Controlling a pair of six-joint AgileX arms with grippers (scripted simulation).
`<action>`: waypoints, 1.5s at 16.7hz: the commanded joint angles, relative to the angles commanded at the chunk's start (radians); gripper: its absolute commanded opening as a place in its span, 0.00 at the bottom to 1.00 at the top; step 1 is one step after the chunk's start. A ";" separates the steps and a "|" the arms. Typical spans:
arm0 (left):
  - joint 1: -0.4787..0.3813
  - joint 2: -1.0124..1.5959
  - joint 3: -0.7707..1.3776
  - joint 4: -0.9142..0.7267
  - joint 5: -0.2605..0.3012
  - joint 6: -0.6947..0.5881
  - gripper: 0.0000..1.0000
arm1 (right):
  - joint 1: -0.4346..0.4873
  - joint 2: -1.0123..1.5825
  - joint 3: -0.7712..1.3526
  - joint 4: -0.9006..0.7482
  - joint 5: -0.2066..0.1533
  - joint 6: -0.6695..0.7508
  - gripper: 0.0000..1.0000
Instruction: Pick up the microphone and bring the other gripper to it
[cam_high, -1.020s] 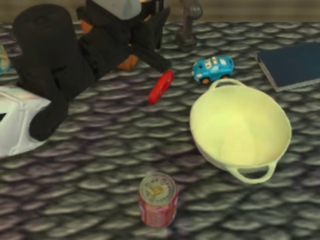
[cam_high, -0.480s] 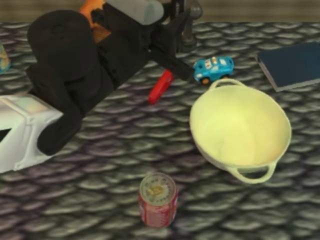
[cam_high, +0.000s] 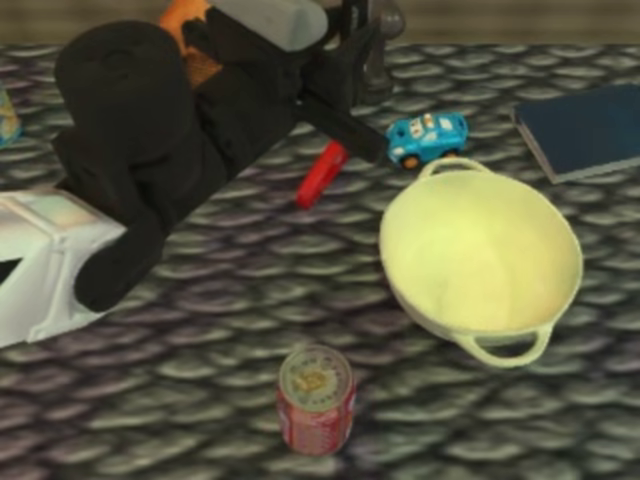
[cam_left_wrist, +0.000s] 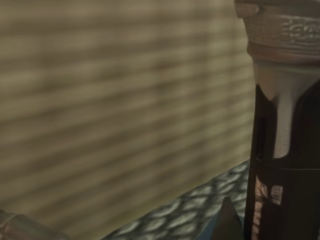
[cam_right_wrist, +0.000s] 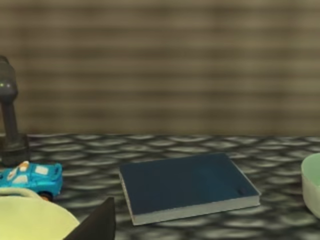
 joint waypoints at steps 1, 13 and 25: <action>0.000 0.000 0.000 0.000 0.000 0.000 0.00 | 0.014 0.022 0.015 0.010 -0.006 -0.001 1.00; 0.000 0.000 0.000 0.000 0.000 0.000 0.00 | 0.412 0.858 0.527 0.357 -0.151 -0.009 1.00; 0.000 0.000 0.000 0.000 0.000 0.000 0.00 | 0.565 1.176 0.714 0.482 -0.208 -0.016 1.00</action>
